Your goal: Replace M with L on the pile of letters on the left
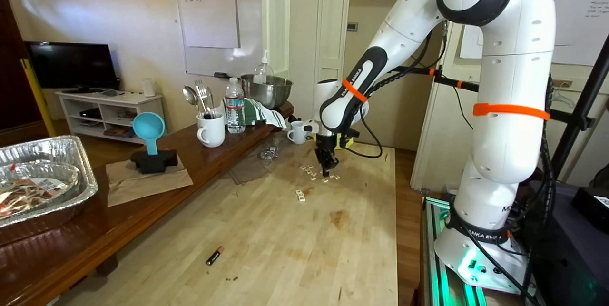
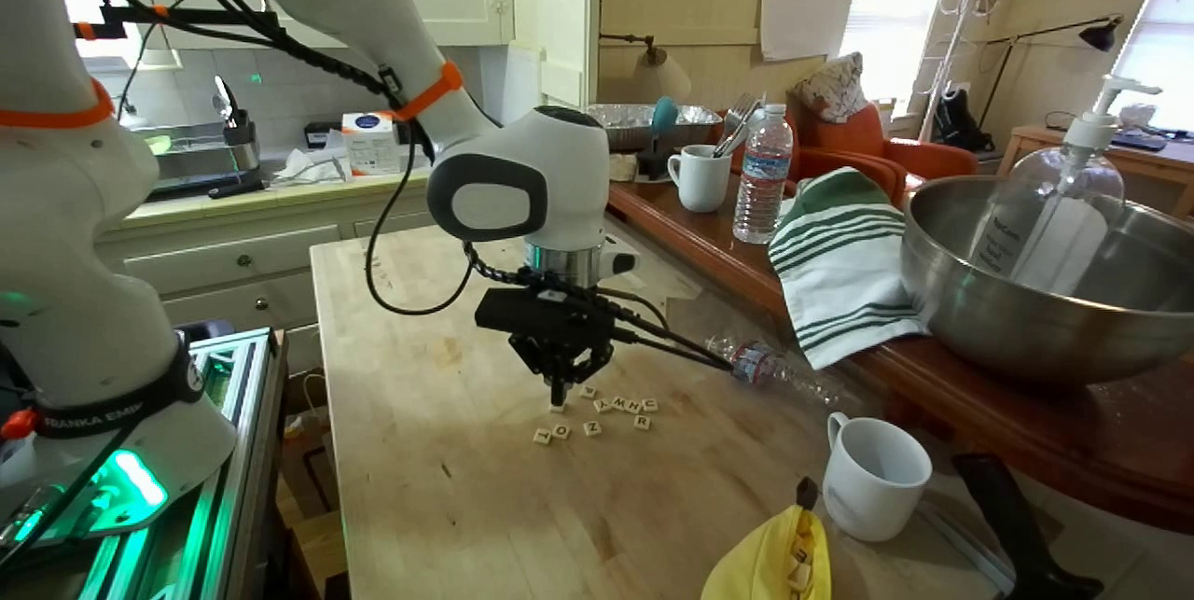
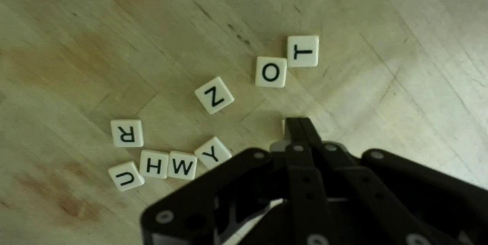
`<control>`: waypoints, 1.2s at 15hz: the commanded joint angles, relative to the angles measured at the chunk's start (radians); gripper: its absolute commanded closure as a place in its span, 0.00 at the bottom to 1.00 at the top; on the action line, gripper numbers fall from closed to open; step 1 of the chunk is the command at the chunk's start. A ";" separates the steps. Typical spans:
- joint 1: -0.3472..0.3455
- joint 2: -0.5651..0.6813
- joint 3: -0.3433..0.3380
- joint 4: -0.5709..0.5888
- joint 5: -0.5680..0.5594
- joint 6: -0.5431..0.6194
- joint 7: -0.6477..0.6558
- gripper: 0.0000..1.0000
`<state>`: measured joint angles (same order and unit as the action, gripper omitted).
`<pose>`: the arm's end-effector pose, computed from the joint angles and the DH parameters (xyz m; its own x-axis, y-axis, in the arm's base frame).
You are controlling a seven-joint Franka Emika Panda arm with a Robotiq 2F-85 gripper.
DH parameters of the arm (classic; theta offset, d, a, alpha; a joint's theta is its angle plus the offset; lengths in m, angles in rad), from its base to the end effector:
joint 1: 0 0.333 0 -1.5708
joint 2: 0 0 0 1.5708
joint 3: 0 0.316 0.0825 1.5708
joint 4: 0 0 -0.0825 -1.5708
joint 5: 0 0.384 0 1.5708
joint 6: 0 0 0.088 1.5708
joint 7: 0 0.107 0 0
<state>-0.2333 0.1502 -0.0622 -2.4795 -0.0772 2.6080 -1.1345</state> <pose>0.4542 -0.1372 0.2299 0.6156 0.7863 -0.0525 0.7873 -0.6165 -0.0012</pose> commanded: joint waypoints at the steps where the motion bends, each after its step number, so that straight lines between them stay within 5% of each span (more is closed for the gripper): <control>1: 0.016 0.004 -0.018 -0.027 -0.018 0.065 0.000 1.00; 10: 0.023 0.040 -0.030 -0.028 -0.049 0.099 0.043 1.00; 18: 0.047 0.053 -0.033 -0.022 -0.054 0.073 0.209 1.00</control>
<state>-0.2142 0.1764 -0.0834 -2.4975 -0.1112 2.6745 -1.0214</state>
